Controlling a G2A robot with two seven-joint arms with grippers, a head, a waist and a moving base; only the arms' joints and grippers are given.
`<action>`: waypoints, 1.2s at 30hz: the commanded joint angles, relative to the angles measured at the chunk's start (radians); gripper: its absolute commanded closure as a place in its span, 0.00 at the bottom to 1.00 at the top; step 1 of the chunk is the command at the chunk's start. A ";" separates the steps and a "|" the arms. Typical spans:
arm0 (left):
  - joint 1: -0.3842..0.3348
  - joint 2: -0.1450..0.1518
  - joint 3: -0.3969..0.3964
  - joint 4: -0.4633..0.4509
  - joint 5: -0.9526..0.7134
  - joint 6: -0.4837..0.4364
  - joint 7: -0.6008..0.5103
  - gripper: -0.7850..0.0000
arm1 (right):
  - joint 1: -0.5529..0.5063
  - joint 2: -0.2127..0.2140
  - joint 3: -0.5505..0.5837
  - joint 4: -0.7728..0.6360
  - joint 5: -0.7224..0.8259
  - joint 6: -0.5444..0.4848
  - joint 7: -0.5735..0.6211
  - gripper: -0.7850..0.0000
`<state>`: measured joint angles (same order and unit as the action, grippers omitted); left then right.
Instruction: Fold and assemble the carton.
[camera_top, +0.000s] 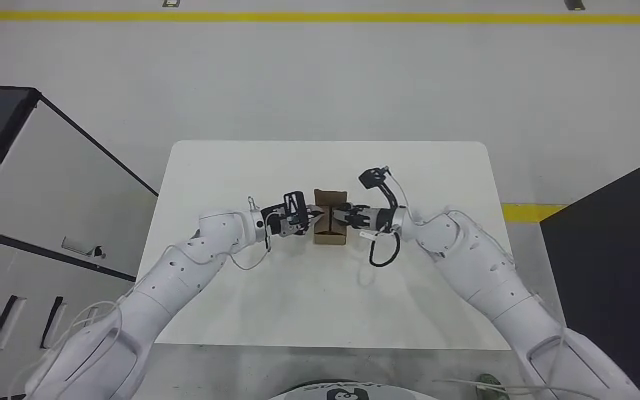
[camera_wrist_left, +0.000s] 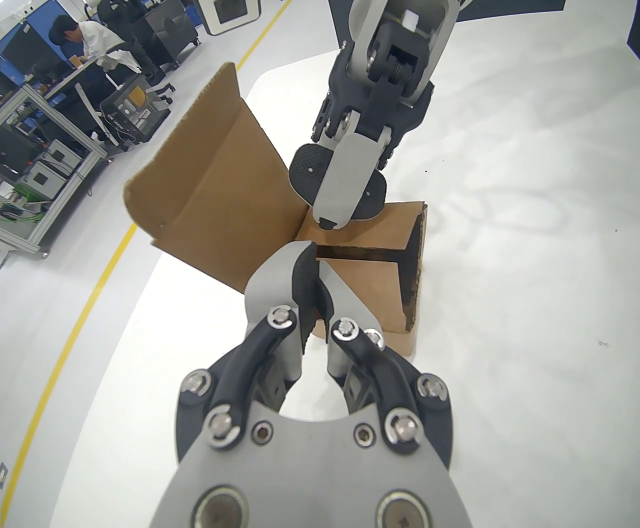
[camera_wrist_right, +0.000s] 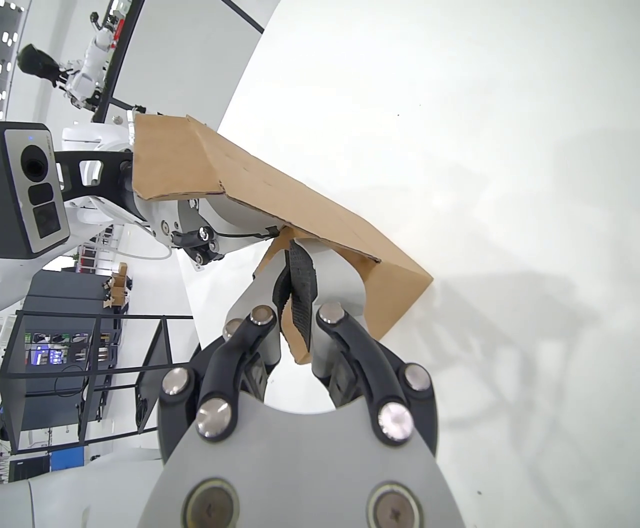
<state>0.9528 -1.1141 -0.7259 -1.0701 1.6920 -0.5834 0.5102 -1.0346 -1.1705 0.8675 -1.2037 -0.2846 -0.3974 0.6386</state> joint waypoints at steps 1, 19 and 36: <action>0.001 0.000 -0.002 0.000 0.002 0.000 0.001 1.00 | -0.001 -0.001 -0.001 -0.001 -0.005 0.003 -0.002 1.00; 0.001 -0.005 -0.003 -0.014 0.044 -0.019 0.040 1.00 | -0.009 -0.002 0.018 -0.018 -0.034 0.000 -0.010 1.00; -0.006 -0.014 -0.007 0.003 0.047 -0.024 0.038 1.00 | -0.002 -0.010 0.013 -0.015 -0.053 0.023 0.011 1.00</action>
<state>0.9470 -1.1284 -0.7318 -1.0670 1.7381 -0.6064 0.5478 -1.0366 -1.1800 0.8824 -1.2188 -0.3377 -0.3754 0.6470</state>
